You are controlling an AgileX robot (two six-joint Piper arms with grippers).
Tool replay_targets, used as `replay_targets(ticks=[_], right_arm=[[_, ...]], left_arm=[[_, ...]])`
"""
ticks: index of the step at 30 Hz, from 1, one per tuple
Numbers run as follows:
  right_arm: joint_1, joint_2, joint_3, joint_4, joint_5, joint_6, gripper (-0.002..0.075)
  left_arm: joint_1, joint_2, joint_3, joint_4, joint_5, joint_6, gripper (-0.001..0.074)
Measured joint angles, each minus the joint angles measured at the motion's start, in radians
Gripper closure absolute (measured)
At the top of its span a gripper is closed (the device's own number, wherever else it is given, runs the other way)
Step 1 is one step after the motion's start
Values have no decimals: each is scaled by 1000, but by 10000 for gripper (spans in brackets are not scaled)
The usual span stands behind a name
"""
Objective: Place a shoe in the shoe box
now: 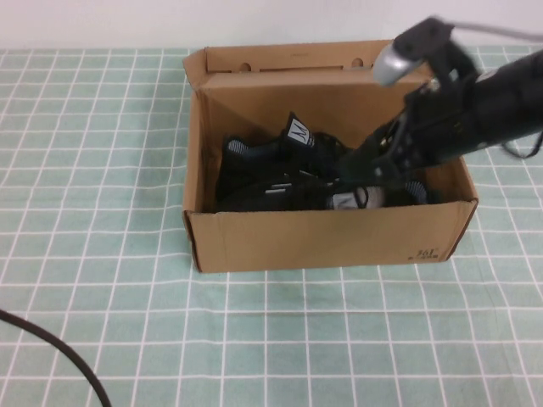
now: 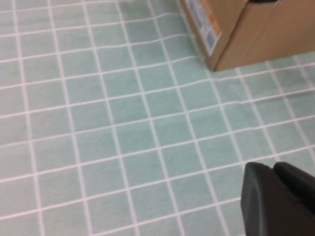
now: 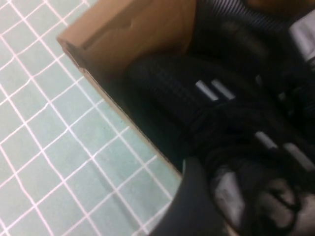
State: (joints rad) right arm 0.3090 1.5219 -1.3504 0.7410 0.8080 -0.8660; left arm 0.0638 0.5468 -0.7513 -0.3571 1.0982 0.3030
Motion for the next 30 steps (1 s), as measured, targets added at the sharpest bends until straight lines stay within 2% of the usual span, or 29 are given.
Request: replay_targets(ticks=[4,7,9,14,18,22,30], right_arm=[[0,-105,0,-55,0,9,260],[0,-183,0,-145,2,108,335],[0,-232,0,-220,16,193,425],[0,-361,0,-423,58,368,734],[0,-440,4,-602,78,532,732],[0,-533,72,-752,57,634,732],[0,-796,408,-778,-201,661,732]], left_arm=[[-29,-5,0,33,1,9,732],[-68,-41,0,31,-21,62,732],[-87,-90,0,23,-58,82,732],[-95,-246,0,35,-201,98,732],[-95,-310,14,43,-302,83,732],[-95,-324,106,41,-405,55,732],[-95,-324,344,-51,-631,46,732]])
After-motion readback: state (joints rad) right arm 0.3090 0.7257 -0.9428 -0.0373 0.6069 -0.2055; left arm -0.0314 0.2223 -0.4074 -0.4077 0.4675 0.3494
